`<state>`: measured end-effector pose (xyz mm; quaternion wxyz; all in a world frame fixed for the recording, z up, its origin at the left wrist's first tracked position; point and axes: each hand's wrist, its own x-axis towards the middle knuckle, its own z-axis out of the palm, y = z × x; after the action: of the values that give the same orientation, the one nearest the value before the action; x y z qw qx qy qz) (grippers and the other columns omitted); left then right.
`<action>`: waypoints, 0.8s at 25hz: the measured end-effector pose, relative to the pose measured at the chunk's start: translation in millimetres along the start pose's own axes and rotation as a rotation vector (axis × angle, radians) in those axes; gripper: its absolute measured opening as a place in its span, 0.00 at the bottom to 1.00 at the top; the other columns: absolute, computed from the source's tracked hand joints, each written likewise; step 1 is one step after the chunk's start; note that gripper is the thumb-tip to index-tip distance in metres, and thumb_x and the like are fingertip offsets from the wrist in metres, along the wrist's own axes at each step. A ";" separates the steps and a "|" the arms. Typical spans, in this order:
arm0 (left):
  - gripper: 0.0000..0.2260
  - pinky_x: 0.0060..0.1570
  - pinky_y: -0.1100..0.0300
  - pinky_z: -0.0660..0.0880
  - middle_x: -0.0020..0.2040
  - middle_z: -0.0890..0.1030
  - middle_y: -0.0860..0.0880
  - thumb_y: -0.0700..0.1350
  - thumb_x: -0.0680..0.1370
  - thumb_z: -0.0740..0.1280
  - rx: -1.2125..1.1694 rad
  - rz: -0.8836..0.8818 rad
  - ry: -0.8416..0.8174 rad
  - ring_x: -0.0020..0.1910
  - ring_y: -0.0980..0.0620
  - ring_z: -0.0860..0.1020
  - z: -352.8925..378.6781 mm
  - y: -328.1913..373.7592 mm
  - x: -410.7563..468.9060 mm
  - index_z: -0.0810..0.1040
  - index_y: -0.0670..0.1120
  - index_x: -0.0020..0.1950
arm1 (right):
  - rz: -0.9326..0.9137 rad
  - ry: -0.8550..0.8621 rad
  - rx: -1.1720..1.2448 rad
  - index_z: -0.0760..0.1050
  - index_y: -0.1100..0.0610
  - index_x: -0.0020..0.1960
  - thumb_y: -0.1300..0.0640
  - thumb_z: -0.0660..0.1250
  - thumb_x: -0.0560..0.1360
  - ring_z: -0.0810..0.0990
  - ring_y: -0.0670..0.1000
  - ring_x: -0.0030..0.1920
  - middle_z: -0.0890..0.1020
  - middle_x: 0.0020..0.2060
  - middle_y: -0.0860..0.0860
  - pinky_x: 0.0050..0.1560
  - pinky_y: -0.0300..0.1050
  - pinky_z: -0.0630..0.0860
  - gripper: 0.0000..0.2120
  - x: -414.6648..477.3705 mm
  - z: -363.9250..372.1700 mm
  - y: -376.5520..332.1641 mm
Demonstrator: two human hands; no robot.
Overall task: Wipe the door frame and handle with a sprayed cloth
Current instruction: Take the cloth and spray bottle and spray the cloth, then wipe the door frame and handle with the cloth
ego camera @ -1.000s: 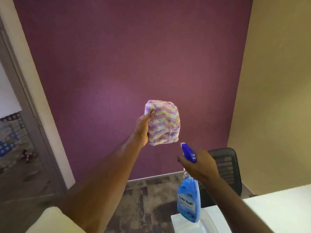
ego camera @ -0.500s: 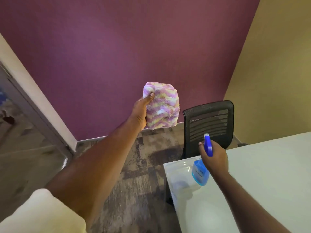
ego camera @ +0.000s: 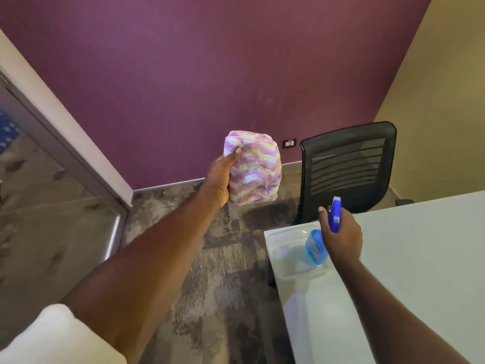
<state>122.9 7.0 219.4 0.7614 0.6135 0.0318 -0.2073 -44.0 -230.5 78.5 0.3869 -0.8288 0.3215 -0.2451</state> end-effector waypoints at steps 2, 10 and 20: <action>0.22 0.65 0.37 0.79 0.63 0.85 0.41 0.54 0.81 0.71 0.005 -0.007 0.010 0.62 0.37 0.84 -7.9 -7.3 3.2 0.79 0.43 0.70 | 0.030 -0.031 -0.024 0.74 0.53 0.53 0.40 0.69 0.78 0.79 0.53 0.41 0.80 0.42 0.52 0.42 0.48 0.77 0.17 -2.1 7.9 11.3; 0.20 0.61 0.38 0.82 0.60 0.87 0.43 0.54 0.81 0.72 -0.005 0.003 0.049 0.58 0.39 0.86 -21.9 -8.1 0.3 0.80 0.44 0.69 | 0.149 -0.109 -0.092 0.70 0.50 0.57 0.37 0.74 0.73 0.79 0.54 0.46 0.79 0.49 0.51 0.43 0.48 0.74 0.23 2.1 13.8 30.5; 0.21 0.62 0.37 0.81 0.63 0.85 0.39 0.51 0.82 0.70 -0.037 0.095 0.002 0.61 0.36 0.84 -7.4 44.5 -24.3 0.78 0.41 0.71 | 0.149 -0.011 -0.252 0.66 0.54 0.76 0.29 0.71 0.69 0.77 0.62 0.67 0.75 0.70 0.58 0.59 0.63 0.79 0.45 -5.4 -19.4 5.7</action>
<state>118.1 28.0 266.0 0.7815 0.6004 0.0072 -0.1697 -62.3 -238.8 84.3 0.2986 -0.8460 0.4081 -0.1689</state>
